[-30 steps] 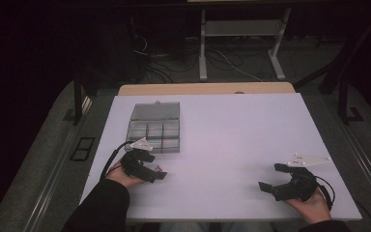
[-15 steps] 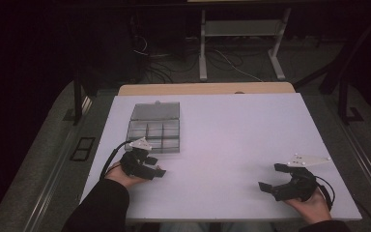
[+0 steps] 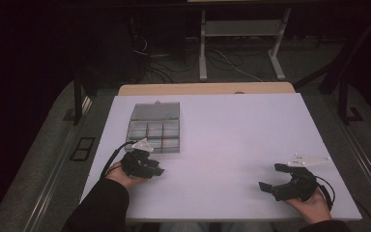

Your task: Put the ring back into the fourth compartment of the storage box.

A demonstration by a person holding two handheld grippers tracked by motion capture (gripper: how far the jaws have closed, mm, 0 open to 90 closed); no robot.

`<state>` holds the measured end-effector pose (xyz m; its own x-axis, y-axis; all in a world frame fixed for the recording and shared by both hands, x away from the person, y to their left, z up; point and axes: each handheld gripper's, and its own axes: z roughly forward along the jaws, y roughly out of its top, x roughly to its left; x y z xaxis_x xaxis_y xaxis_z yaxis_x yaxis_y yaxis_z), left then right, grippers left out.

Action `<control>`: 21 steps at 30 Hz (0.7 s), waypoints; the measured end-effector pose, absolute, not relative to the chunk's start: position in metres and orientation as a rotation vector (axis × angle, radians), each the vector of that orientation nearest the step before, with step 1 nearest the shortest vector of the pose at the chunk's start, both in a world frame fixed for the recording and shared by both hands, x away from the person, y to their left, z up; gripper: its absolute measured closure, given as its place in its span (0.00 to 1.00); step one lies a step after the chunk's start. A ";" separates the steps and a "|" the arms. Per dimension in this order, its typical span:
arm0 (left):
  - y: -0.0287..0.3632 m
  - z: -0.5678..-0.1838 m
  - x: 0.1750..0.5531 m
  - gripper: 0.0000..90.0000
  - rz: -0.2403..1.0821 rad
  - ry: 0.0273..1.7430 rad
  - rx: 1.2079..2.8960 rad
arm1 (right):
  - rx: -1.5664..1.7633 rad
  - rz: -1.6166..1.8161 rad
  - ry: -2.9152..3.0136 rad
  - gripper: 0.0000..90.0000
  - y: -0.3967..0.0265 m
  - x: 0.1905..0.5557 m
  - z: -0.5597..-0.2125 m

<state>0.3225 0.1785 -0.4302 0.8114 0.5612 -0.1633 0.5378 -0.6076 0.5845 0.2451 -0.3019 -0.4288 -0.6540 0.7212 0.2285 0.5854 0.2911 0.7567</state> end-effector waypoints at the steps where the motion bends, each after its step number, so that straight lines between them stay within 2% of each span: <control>1: 0.179 -0.430 0.323 0.67 0.050 0.812 2.351 | 1.226 1.296 2.393 0.00 -0.302 0.245 -0.429; 13: 0.181 -0.431 0.325 0.77 0.036 0.807 2.363 | 1.230 1.297 2.388 0.00 -0.303 0.246 -0.429; 21: 0.182 -0.429 0.325 0.78 0.026 0.807 2.366 | 1.232 1.301 2.391 0.00 -0.302 0.246 -0.429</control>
<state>0.3247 0.1816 -0.4294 0.8122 0.5563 -0.1758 0.5441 -0.6135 0.5723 0.2455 -0.3023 -0.4289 -0.6501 0.7226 0.2349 0.5898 0.2849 0.7557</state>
